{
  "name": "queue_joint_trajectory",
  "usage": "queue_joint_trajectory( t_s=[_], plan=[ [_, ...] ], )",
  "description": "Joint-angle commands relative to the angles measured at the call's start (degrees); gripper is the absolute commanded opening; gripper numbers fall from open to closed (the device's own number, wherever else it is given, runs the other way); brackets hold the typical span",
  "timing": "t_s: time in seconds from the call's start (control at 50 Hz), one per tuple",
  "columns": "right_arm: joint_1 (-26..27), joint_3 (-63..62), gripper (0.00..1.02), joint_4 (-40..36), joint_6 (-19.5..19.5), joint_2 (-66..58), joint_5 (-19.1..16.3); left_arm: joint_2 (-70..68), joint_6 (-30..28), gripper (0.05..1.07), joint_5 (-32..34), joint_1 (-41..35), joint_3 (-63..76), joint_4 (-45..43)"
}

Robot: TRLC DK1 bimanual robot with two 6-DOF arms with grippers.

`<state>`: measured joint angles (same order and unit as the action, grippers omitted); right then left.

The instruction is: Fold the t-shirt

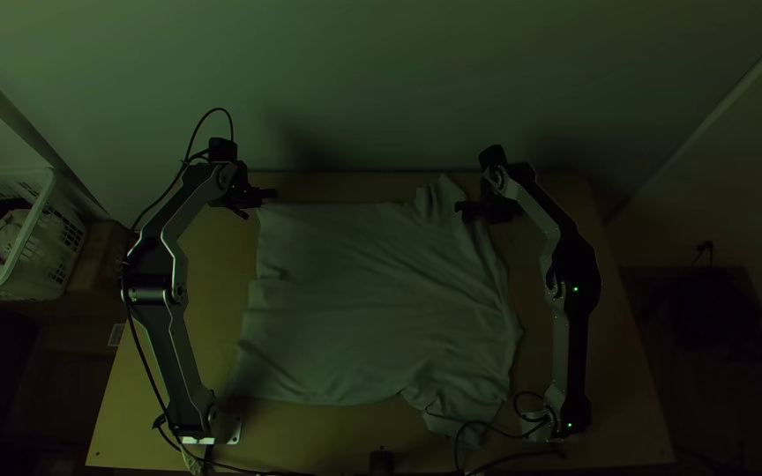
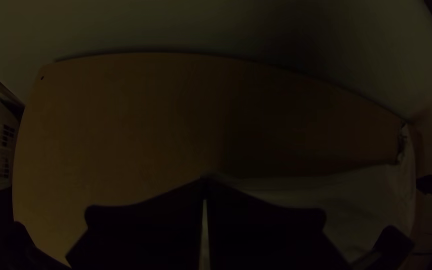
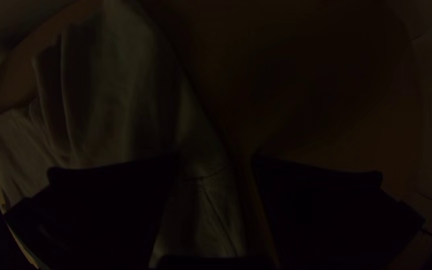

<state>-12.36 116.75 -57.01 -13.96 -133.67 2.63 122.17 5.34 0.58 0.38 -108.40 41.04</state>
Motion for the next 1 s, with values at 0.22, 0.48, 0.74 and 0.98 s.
queue_joint_trajectory(
  t_s=[0.22,0.48,0.74,0.98],
  plan=[
    [-1.0,0.8,0.03,-3.6,-0.8,-1.7,3.3,-2.4,-0.4,0.08,-0.2,0.6,1.0,0.1],
    [-0.2,1.2,0.02,-2.9,-0.9,0.1,3.6,-4.1,-0.2,0.08,-0.3,0.7,1.0,-1.0],
    [2.0,3.7,0.02,-2.8,-0.7,0.1,3.6,-5.5,-0.2,0.08,0.1,2.4,3.2,-1.2],
    [3.4,4.4,0.02,-2.8,-0.6,0.2,3.6,-5.7,-0.5,0.08,0.1,3.9,7.2,-4.0]
  ],
)
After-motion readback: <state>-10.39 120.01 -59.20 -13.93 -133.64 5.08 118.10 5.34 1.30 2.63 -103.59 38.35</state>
